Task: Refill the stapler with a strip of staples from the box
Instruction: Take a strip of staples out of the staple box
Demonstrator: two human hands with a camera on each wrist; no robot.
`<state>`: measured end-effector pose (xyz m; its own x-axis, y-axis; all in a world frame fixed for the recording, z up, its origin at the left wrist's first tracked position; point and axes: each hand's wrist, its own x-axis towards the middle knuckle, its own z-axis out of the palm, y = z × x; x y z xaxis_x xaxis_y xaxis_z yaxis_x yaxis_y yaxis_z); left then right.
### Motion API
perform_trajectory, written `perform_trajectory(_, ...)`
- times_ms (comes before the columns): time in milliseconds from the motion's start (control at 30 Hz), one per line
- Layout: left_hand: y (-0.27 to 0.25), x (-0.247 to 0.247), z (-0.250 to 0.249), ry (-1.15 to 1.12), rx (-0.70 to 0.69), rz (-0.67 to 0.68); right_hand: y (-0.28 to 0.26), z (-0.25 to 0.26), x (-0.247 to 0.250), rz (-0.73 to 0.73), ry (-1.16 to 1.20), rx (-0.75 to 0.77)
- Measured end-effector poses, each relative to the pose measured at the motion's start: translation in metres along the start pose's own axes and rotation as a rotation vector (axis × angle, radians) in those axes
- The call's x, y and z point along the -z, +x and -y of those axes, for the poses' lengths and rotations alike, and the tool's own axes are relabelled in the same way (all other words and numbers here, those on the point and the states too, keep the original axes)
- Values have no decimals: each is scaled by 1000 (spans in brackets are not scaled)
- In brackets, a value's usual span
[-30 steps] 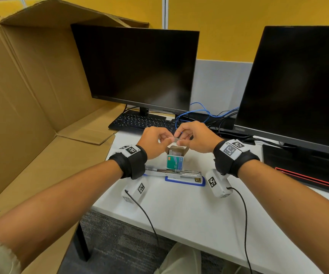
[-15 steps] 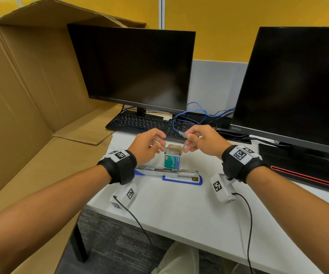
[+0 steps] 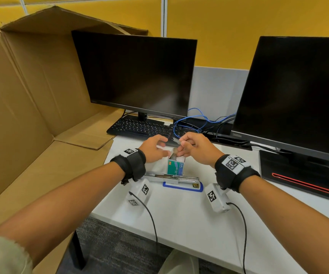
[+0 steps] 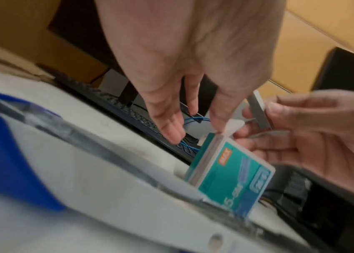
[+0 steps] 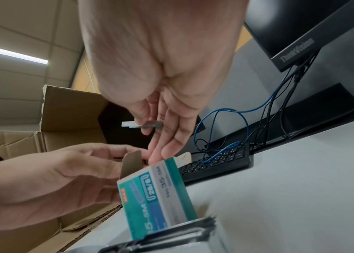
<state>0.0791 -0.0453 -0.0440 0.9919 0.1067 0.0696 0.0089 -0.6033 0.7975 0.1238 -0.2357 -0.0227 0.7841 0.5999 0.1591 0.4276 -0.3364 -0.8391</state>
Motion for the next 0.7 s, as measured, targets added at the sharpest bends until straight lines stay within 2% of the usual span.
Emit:
perform_trajectory(133, 6, 1, -6, -195, 162, 140, -1, -2, 5, -21, 30, -10)
perform_trajectory(267, 8, 1, -10, -274, 184, 171, -4, -2, 7, -29, 48, -22)
perform_trajectory(367, 11, 0, -15, -230, 100, 162, -6, -2, 6, -25, 50, -35)
perform_trajectory(533, 9, 2, -22, 44, -114, 109, -10, -4, 7, -39, 37, -15)
perform_trajectory(700, 2, 0, -22, 166, -230, 16, -14, -7, 5, -185, -84, 131)
